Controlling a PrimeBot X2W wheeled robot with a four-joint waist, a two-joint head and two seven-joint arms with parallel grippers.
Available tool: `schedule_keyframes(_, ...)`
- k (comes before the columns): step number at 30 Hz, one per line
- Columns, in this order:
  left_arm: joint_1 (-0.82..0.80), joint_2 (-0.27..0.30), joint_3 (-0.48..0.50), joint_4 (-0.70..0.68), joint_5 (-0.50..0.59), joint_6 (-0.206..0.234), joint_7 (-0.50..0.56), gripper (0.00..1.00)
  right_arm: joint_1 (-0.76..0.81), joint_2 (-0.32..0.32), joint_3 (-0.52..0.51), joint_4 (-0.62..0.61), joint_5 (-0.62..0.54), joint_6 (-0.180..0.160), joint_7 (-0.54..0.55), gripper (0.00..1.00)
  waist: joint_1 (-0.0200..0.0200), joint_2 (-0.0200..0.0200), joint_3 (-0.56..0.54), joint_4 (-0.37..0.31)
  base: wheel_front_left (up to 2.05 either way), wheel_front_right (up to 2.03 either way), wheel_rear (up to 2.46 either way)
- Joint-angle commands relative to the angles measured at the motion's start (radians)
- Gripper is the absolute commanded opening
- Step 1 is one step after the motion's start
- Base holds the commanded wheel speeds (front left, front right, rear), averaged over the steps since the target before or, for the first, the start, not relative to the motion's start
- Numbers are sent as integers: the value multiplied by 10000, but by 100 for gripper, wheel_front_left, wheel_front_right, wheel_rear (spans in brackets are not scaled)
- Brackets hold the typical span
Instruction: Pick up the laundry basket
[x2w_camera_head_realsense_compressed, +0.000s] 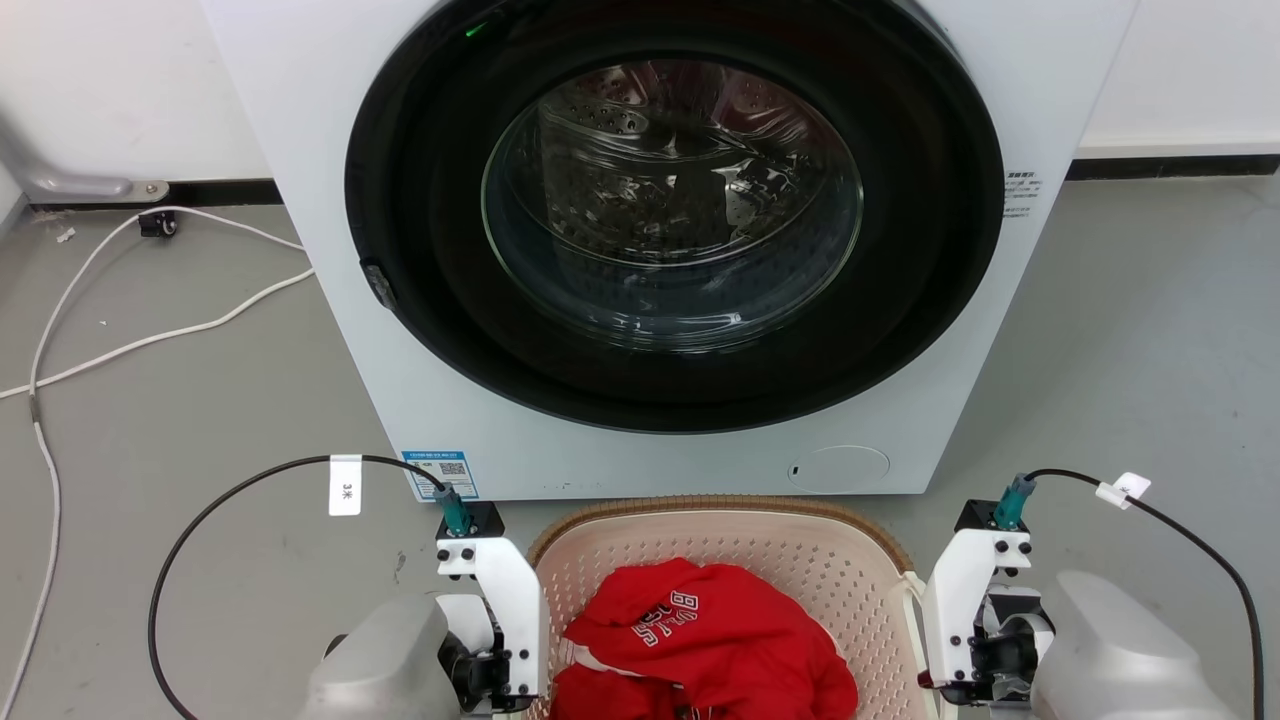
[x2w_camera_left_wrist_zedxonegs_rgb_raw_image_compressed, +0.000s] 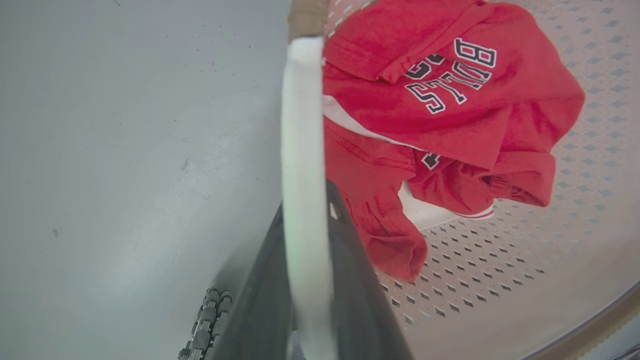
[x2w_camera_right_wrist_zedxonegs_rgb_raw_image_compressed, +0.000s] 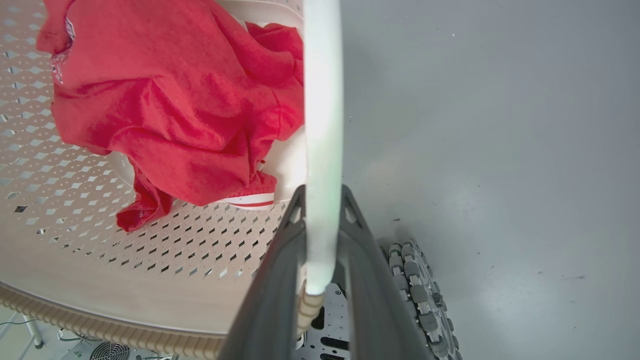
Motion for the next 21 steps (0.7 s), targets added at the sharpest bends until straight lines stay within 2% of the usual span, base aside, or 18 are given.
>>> schedule_keyframes(1,-8,-360,-30,-162,-122,-149,-66,0,16,321,-15,-95,-12,133,15,0,0,0,-1,5,0,0,0)
schedule_keyframes(21,-12,-294,-459,-126,-478,-150,-227,0,165,384,-296,-94,-201,134,-13,0,0,0,-9,18,0,0,0)
